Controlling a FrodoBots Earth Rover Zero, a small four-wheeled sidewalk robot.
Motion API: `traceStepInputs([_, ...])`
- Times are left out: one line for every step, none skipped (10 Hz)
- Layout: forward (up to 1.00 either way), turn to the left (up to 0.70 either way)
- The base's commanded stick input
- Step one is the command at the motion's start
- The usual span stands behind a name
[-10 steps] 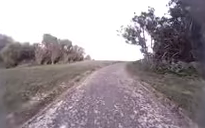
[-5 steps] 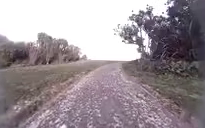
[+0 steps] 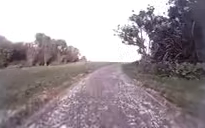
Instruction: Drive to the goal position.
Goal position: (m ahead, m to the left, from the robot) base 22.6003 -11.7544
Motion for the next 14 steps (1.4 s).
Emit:
traceStepInputs([0.70,0.00])
traceStepInputs([0.70,0.00])
traceStepInputs([0.70,0.00])
traceStepInputs([0.70,0.00])
traceStepInputs([0.70,0.00])
traceStepInputs([0.70,0.00])
traceStepInputs([0.70,0.00])
traceStepInputs([0.70,0.00])
traceStepInputs([0.70,0.00])
traceStepInputs([0.70,0.00])
traceStepInputs([0.70,0.00])
traceStepInputs([0.70,0.00])
traceStepInputs([0.70,0.00])
traceStepInputs([0.70,0.00])
